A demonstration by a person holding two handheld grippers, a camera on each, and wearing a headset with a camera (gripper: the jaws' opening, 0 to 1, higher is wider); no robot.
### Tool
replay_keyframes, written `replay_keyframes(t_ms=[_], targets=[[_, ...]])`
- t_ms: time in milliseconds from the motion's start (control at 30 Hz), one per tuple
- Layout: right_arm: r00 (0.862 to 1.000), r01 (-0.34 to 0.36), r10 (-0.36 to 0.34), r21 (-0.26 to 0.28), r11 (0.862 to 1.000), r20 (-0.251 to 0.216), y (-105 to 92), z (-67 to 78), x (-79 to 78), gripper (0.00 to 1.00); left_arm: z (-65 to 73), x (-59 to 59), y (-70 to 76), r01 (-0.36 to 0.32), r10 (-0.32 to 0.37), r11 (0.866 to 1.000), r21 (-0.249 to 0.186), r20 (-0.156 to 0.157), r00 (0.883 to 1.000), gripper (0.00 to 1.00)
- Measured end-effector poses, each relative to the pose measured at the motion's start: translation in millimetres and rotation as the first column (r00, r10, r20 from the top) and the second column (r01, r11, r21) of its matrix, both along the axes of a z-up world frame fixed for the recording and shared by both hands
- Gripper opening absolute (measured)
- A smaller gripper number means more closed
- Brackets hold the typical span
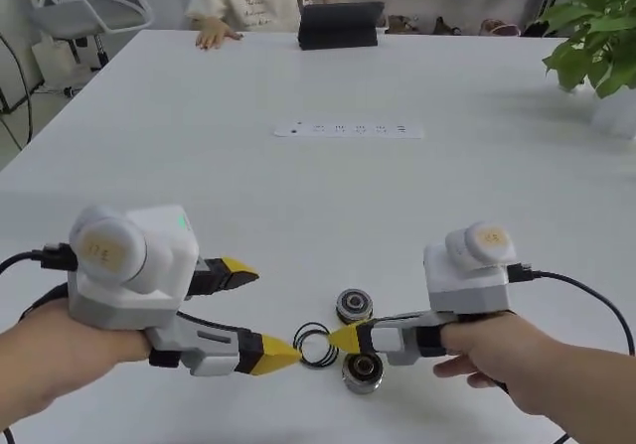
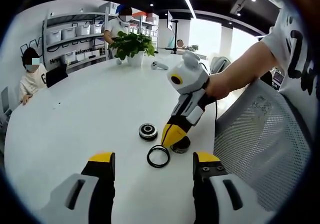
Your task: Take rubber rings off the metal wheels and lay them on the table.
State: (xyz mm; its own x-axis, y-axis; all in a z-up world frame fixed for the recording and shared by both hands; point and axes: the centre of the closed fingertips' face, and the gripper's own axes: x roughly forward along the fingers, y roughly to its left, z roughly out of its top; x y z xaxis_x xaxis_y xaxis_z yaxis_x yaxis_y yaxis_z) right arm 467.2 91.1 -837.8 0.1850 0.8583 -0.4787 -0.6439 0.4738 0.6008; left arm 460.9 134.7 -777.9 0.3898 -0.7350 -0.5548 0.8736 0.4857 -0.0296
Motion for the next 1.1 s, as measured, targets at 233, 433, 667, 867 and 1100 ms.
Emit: replay_keyframes(t_ms=[233, 433, 667, 867, 1100], targets=[[1.000, 0.000, 0.001, -0.027, 1.000, 0.029, -3.7, -2.3, 2.7, 0.00, 0.6, 1.6, 0.9, -0.004, 0.004, 1.000, 0.000, 0.000, 1.000, 0.60], [0.999, -0.004, 0.006, -0.035, 0.999, 0.038, -3.7, -3.1, 1.4, 0.05, -0.2, 0.0, 1.4, -0.003, 0.003, 1.000, 0.002, -0.008, 1.000, 0.60], [0.997, -0.020, 0.024, -0.060, 0.998, 0.069, -6.5, -2.8, 1.0, 0.09, -1.4, -0.1, 2.9, -0.004, 0.004, 1.000, 0.009, -0.010, 1.000, 0.60], [0.996, -0.002, 0.006, -0.039, 0.999, 0.094, -10.2, 5.0, 6.4, 0.11, -2.3, 1.5, 2.6, -0.005, 0.005, 1.000, 0.011, -0.014, 1.000, 0.60], [0.993, 0.013, -0.009, -0.035, 0.999, 0.115, -18.6, 8.7, 10.2, 0.12, -3.9, 6.5, 0.6, -0.007, 0.007, 1.000, 0.007, -0.025, 1.000, 0.59]])
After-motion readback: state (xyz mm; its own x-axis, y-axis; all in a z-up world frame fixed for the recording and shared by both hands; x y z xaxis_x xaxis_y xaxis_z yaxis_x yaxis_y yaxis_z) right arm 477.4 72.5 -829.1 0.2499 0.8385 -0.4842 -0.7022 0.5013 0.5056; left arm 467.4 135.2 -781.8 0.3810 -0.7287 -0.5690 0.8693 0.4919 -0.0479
